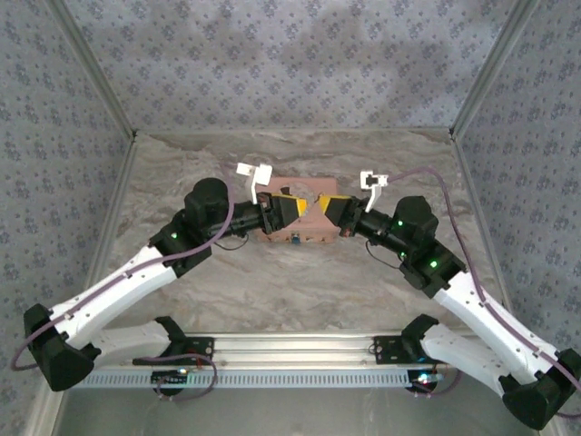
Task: Unlock the padlock with the key
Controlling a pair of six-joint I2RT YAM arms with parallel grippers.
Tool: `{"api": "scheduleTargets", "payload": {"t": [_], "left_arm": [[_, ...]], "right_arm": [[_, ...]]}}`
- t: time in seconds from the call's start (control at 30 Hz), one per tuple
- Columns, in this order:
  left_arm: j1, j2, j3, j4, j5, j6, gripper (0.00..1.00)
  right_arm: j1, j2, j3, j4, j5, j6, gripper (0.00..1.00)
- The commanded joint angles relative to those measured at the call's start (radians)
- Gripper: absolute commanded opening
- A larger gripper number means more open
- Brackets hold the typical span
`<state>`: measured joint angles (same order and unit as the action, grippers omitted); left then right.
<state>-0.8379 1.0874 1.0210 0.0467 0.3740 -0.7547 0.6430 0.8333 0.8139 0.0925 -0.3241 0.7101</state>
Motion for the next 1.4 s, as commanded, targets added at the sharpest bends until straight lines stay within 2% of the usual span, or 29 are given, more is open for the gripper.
{"api": "scheduleTargets", "payload": {"t": [0.0,0.13,0.3,0.57,0.97,1.17,1.37], "left_arm": [[-0.004,0.007,-0.018,0.084,0.055,-0.018,0.32],[-0.006,0.042,-0.022,0.157,0.095,-0.047,0.27],[-0.006,0.046,-0.037,0.242,0.114,-0.065,0.36],[-0.005,0.062,-0.039,0.282,0.132,-0.083,0.35],[-0.01,0.091,-0.021,0.315,0.15,-0.097,0.2],[-0.011,0.08,-0.025,0.313,0.125,-0.09,0.24],[-0.011,0.063,-0.036,0.321,0.114,-0.086,0.19]], "right_arm": [[-0.006,-0.023,-0.011,0.099,-0.03,0.065,0.0],[-0.005,-0.026,-0.024,0.145,-0.033,0.102,0.0],[-0.003,-0.025,-0.04,0.17,-0.043,0.123,0.0],[-0.004,-0.027,-0.045,0.197,-0.053,0.138,0.0],[-0.004,-0.031,-0.05,0.221,-0.067,0.157,0.0],[-0.004,-0.034,-0.058,0.225,-0.073,0.163,0.0],[-0.008,-0.042,-0.064,0.22,-0.074,0.165,0.0]]}}
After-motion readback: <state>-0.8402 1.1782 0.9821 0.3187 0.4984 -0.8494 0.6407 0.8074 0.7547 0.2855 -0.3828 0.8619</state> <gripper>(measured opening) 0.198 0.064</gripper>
